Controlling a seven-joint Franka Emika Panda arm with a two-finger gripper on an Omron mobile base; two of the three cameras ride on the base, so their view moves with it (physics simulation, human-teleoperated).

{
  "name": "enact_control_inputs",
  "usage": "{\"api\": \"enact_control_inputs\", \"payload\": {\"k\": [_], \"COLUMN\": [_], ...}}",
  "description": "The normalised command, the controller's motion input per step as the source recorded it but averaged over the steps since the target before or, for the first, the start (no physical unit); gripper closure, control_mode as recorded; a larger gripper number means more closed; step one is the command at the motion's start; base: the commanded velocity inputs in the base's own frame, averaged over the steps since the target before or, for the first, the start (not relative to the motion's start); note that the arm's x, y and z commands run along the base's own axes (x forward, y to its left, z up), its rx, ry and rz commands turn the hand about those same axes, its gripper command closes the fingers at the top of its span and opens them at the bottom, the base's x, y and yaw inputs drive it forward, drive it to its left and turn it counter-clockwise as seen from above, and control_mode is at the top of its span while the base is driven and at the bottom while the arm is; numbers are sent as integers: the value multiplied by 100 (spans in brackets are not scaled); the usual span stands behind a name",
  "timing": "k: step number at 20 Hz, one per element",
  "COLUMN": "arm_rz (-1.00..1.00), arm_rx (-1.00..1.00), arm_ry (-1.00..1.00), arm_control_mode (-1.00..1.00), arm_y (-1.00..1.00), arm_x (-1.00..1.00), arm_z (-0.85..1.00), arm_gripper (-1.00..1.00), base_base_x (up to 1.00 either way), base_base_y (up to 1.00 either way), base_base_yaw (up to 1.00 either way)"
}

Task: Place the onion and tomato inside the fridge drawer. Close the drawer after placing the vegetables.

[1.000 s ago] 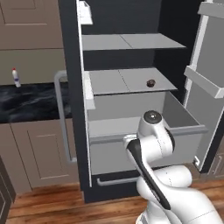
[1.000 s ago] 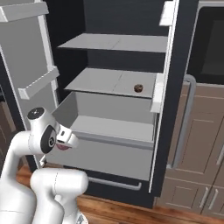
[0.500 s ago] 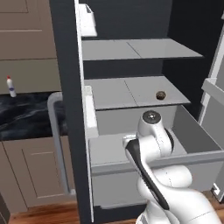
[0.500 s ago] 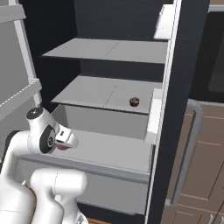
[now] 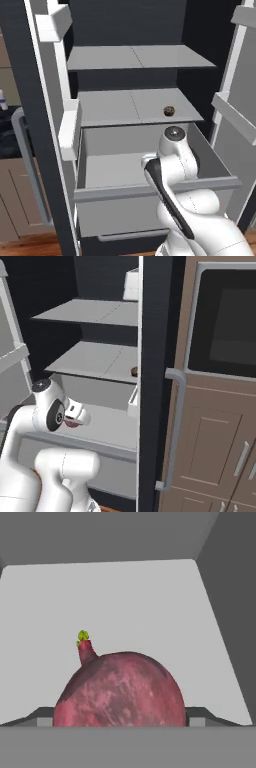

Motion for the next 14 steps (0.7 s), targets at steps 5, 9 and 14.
{"api": "enact_control_inputs", "payload": {"k": [5,9,14], "arm_rz": [8,2,0], "arm_rx": [8,5,0], "arm_ry": [3,21,38], "arm_control_mode": [-100,-100,-100], "arm_y": [-9,2,34], "arm_x": [66,95,54], "arm_z": [27,7,-24], "arm_gripper": [100,100,100], "base_base_x": [0,0,0], "base_base_y": [0,0,0], "base_base_yaw": [0,0,0]}}
